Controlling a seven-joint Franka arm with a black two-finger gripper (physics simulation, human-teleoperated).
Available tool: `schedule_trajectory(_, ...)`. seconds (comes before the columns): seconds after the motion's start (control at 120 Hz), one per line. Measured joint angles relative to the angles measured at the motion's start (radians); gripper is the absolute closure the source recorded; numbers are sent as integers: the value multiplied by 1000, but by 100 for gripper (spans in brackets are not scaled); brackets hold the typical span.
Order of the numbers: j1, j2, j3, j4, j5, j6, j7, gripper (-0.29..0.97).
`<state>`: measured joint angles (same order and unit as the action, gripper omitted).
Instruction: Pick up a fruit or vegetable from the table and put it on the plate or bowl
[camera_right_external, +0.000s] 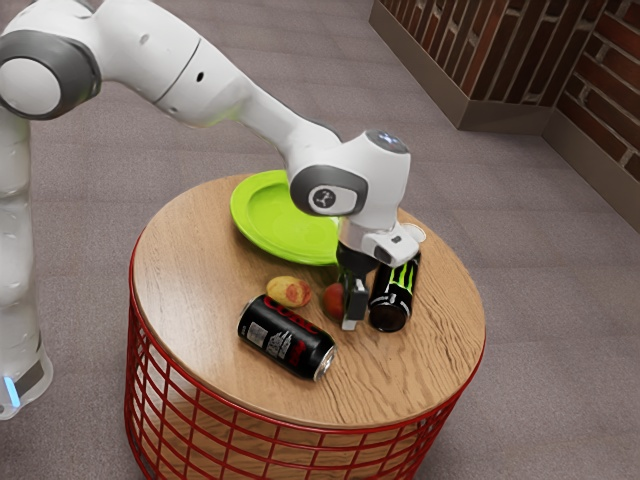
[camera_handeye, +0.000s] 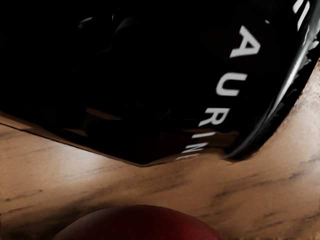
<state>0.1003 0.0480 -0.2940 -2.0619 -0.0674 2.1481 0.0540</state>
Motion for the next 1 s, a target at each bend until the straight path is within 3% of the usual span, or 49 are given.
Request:
schedule_trajectory(0.067,-7,-3,6,0,5,-14,4,-10)
schedule_trajectory(0.3,10,-5,10,32,68,-58,3,20)
schedule_trajectory(0.667,-9,-3,8,130,132,-182,-10,28)
schedule_trajectory(1.0,-98,-23,54,214,149,-265,-17,27)
